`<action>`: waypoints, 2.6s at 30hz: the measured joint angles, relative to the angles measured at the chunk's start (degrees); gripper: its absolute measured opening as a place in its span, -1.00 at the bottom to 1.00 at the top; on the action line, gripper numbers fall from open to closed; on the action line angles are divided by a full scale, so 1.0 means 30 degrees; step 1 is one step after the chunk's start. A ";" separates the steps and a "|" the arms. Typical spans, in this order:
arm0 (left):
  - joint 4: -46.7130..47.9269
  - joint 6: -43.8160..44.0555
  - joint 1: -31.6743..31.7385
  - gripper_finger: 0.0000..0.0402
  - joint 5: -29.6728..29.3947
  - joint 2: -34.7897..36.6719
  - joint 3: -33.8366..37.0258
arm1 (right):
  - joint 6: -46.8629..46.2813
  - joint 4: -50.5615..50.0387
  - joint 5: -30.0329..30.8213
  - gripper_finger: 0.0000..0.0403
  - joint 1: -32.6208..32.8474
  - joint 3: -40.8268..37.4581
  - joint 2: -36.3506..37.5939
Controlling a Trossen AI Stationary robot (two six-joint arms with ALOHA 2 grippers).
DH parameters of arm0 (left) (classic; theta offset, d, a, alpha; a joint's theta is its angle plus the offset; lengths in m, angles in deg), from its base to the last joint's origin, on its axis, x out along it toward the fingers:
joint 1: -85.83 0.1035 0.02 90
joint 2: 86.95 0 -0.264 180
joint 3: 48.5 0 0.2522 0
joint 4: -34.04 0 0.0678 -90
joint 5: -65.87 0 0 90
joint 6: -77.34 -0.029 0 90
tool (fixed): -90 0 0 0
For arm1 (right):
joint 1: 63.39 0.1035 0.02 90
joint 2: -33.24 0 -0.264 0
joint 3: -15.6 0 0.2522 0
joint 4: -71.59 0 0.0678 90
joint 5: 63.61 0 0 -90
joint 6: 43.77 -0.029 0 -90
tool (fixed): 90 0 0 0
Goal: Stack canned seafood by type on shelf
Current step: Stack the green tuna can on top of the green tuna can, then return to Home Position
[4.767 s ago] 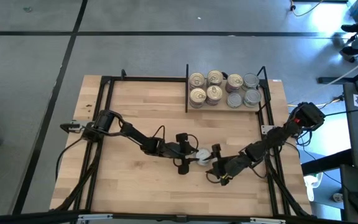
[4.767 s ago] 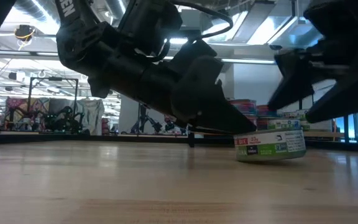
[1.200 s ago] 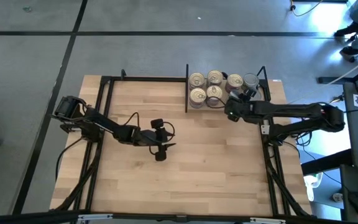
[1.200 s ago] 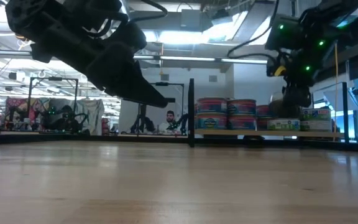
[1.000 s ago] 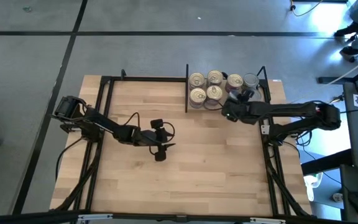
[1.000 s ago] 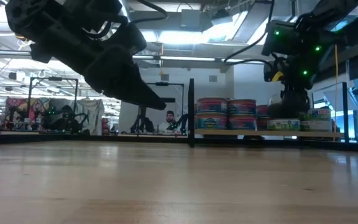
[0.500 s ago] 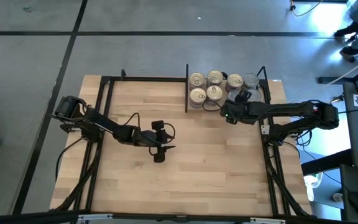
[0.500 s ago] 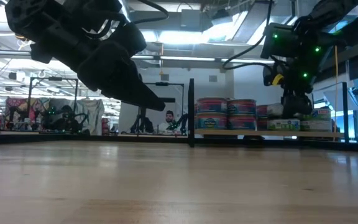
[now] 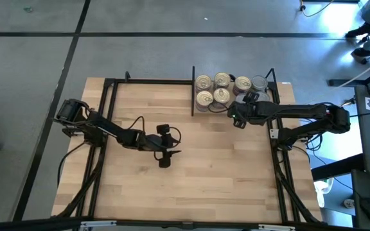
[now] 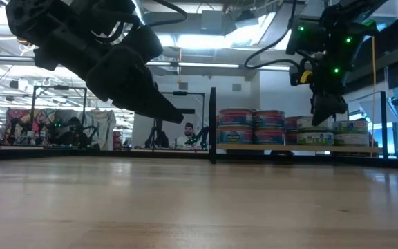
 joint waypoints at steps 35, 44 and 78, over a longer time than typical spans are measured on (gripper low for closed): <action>-0.0480 -0.0227 -0.0255 -0.05 0.0044 0.0213 0.0007 | -0.3979 -0.2176 -0.4527 0.31 0.2055 0.3300 0.0797; -0.0673 -0.2605 -0.0020 -0.05 0.0962 0.1805 0.0007 | -0.4422 0.4669 -0.8262 0.31 0.5830 0.0633 0.2781; -0.1917 0.0307 0.2157 -0.93 0.2370 1.8862 1.1142 | -0.4401 1.4216 -1.0751 -0.92 0.7876 -1.0023 1.7396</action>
